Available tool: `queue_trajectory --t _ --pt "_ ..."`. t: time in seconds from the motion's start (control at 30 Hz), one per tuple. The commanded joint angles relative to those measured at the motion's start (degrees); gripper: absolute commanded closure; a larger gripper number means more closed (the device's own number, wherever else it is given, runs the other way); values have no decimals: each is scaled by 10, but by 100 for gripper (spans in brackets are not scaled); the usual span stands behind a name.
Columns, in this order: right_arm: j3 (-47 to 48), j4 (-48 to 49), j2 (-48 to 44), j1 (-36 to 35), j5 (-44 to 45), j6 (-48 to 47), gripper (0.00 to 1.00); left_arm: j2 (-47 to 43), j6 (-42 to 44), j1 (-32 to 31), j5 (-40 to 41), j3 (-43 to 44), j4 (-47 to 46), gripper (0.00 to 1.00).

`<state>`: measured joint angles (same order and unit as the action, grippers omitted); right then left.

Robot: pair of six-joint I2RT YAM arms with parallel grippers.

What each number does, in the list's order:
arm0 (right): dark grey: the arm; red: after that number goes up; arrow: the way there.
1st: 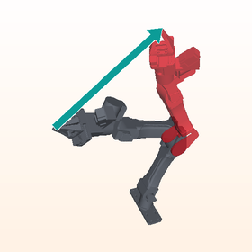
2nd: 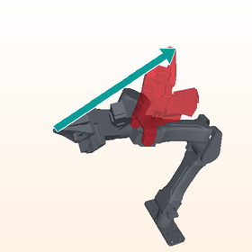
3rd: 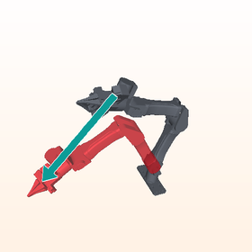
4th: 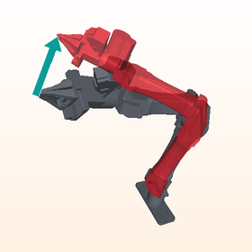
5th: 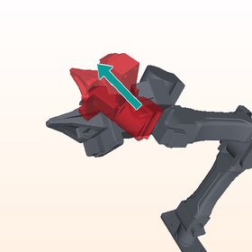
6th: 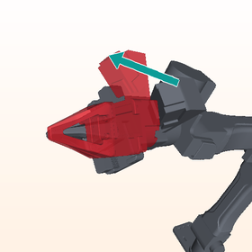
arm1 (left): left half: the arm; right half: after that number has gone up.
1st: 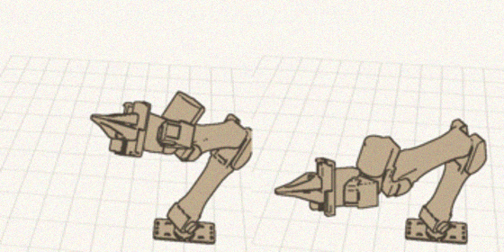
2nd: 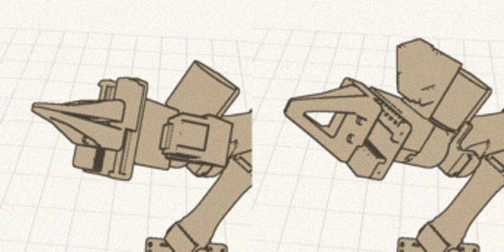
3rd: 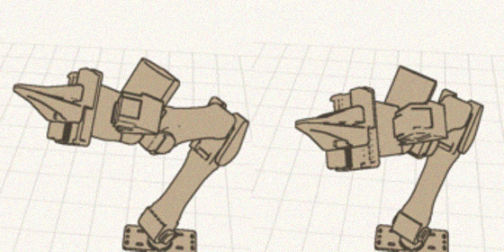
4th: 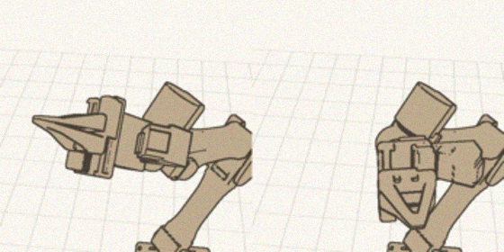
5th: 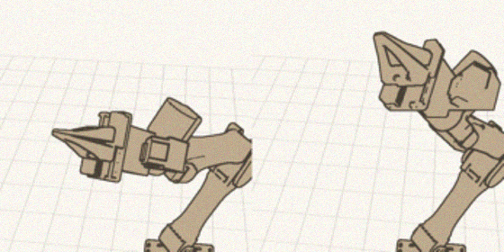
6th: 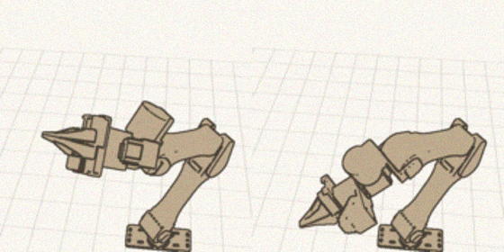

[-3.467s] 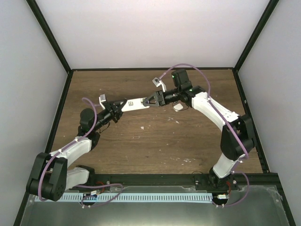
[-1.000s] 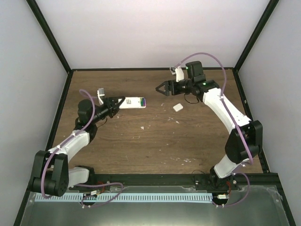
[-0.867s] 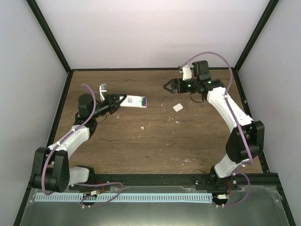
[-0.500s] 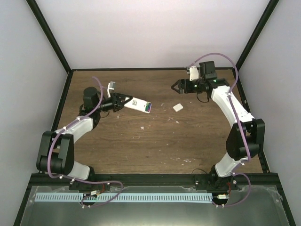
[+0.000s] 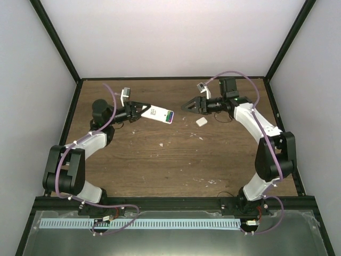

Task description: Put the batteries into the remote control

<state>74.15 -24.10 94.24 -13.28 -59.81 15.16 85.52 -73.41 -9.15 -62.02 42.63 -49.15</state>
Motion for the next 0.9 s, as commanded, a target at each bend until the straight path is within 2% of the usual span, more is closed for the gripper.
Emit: queue_trajectory --t 0.0,0.23,0.63,0.87 --pt "19 45 -6 -24 -67 28 18 3 -15 -5 5 1 -45 100" --pt "26 79 12 -58 -84 49 22 5 -20 -21 28 1 -53 100" --pt "38 77 29 -78 -108 45 54 11 -28 -31 39 -3 -66 100" --pt "41 65 32 -78 -114 36 65 16 -29 -31 37 2 -70 100"
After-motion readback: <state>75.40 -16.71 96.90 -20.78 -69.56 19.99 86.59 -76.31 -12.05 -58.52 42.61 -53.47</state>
